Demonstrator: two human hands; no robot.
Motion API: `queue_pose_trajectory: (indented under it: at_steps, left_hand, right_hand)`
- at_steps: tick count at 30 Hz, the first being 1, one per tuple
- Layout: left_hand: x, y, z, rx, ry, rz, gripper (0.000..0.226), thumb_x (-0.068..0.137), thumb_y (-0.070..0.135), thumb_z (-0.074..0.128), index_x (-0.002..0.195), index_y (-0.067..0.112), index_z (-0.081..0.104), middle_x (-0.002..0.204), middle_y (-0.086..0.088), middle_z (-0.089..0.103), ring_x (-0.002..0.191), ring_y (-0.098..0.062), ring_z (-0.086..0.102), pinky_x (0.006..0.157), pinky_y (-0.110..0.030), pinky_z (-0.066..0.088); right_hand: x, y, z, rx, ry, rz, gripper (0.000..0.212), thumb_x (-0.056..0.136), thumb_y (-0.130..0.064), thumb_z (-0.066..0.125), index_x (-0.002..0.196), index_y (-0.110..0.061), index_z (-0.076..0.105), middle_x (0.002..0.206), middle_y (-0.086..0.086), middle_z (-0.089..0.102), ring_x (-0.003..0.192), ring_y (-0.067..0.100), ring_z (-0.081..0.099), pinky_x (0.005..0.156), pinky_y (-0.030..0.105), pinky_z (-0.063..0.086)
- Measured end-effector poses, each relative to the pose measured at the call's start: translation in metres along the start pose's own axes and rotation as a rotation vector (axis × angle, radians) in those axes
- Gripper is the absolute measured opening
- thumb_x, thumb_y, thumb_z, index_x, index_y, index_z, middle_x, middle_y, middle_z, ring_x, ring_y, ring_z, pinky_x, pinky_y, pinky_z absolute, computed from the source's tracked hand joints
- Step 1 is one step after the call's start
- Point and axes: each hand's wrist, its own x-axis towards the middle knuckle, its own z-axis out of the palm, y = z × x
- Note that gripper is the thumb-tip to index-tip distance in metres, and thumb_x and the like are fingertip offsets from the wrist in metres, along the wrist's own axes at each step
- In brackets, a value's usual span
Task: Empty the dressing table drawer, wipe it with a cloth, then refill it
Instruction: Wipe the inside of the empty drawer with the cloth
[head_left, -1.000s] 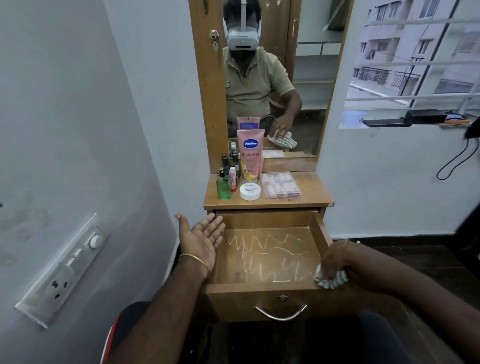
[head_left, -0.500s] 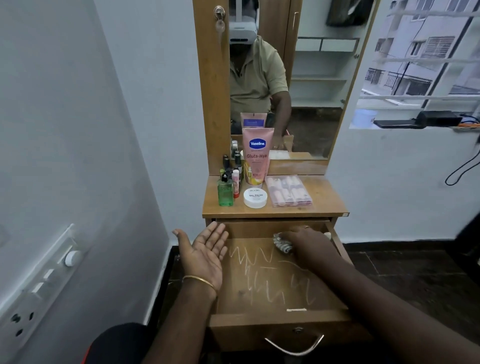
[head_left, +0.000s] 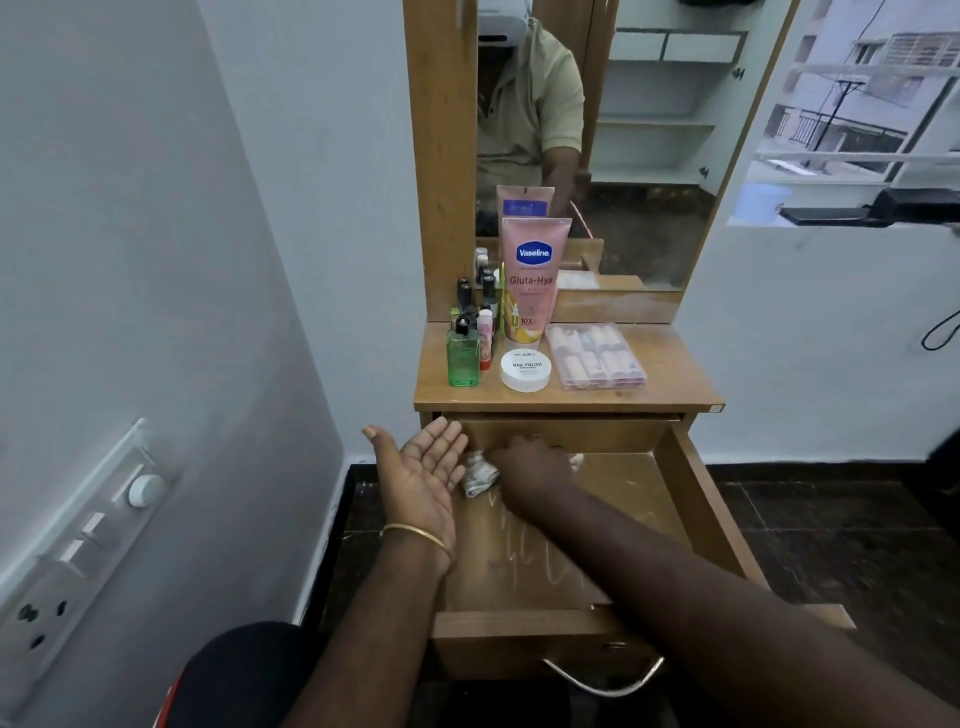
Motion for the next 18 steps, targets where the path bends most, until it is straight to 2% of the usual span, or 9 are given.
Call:
queue_pose_trajectory:
  at_steps: [4, 7, 9, 12, 16, 18]
  left_hand:
    - [0.001, -0.001, -0.001, -0.009, -0.015, 0.000, 0.092, 0.088, 0.076, 0.007, 0.126, 0.010, 0.059, 0.128, -0.009, 0.064, 0.120, -0.022, 0.059, 0.099, -0.036, 0.040]
    - [0.002, -0.001, -0.002, 0.002, -0.020, -0.001, 0.091, 0.088, 0.075, 0.007, 0.125, 0.010, 0.059, 0.128, -0.010, 0.064, 0.120, -0.022, 0.059, 0.098, -0.036, 0.040]
    - [0.001, -0.001, -0.002, 0.012, -0.019, 0.001, 0.092, 0.088, 0.075, 0.007, 0.126, 0.009, 0.059, 0.127, -0.010, 0.064, 0.118, -0.021, 0.060, 0.097, -0.036, 0.041]
    - [0.000, 0.000, -0.002, 0.019, -0.020, 0.004, 0.092, 0.088, 0.076, 0.007, 0.125, 0.010, 0.059, 0.127, -0.009, 0.064, 0.117, -0.021, 0.061, 0.099, -0.036, 0.041]
    - [-0.002, 0.000, -0.002, 0.022, -0.019, 0.006, 0.093, 0.088, 0.076, 0.006, 0.127, 0.010, 0.058, 0.128, -0.009, 0.064, 0.118, -0.021, 0.060, 0.103, -0.038, 0.039]
    - [-0.003, 0.000, -0.001, 0.025, -0.017, 0.008, 0.094, 0.088, 0.076, 0.006, 0.128, 0.010, 0.058, 0.128, -0.009, 0.064, 0.117, -0.020, 0.061, 0.101, -0.037, 0.040]
  right_hand:
    - [0.000, -0.016, 0.000, -0.061, -0.056, -0.090, 0.039, 0.099, -0.030, 0.045, 0.138, -0.032, 0.046, 0.139, 0.008, 0.050, 0.125, 0.034, 0.046, 0.098, 0.049, 0.039]
    - [-0.001, 0.001, -0.004, -0.083, -0.124, -0.157, 0.041, 0.101, -0.038, 0.043, 0.141, -0.039, 0.045, 0.147, 0.005, 0.044, 0.134, 0.035, 0.039, 0.104, 0.052, 0.034]
    - [-0.005, 0.023, -0.008, -0.071, -0.189, -0.180, 0.041, 0.100, -0.037, 0.044, 0.141, -0.040, 0.047, 0.151, 0.002, 0.041, 0.138, 0.033, 0.034, 0.107, 0.052, 0.030]
    - [-0.013, 0.060, -0.008, -0.018, -0.199, -0.163, 0.041, 0.099, -0.034, 0.049, 0.139, -0.041, 0.049, 0.153, -0.002, 0.040, 0.139, 0.029, 0.034, 0.109, 0.050, 0.030]
    - [-0.024, 0.112, 0.000, 0.041, -0.173, 0.002, 0.044, 0.096, -0.046, 0.048, 0.140, -0.043, 0.046, 0.151, -0.003, 0.042, 0.136, 0.027, 0.037, 0.109, 0.041, 0.035]
    - [-0.030, 0.127, 0.002, -0.021, -0.197, 0.031, 0.045, 0.098, -0.040, 0.048, 0.142, -0.045, 0.043, 0.153, -0.002, 0.039, 0.136, 0.031, 0.036, 0.109, 0.039, 0.034]
